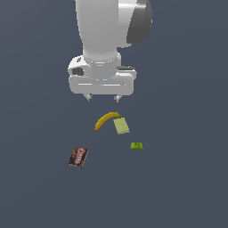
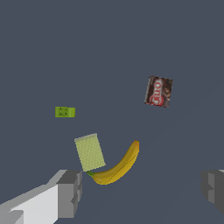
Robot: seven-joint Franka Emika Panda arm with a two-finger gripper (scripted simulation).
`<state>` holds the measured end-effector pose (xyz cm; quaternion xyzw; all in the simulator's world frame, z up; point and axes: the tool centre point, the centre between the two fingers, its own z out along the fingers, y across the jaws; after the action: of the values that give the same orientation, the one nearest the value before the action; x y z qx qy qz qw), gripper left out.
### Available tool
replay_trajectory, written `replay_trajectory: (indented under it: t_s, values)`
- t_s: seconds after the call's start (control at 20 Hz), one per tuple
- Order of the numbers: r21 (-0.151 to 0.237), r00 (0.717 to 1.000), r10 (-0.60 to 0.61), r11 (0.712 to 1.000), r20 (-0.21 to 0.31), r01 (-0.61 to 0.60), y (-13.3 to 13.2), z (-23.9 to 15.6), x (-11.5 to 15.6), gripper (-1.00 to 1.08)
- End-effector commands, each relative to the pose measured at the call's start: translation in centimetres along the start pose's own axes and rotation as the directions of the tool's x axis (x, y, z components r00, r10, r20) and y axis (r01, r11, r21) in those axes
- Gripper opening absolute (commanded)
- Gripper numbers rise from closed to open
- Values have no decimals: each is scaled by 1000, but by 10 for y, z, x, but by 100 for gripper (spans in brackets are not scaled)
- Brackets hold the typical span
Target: Pick up a designated object from a clutter of objects.
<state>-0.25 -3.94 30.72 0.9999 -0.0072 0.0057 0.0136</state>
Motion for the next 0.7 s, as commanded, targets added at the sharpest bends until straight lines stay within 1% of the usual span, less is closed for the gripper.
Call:
replay_trajectory:
  t_s: [0.0, 0.35, 0.65]
  values:
    - [0, 1000, -17, 1000, 1, 17, -5, 15, 0, 100]
    - [2, 996, -86, 996, 3, 86, -26, 75, -5, 100]
    - [8, 988, -156, 988, 4, 156, -47, 134, -20, 100]
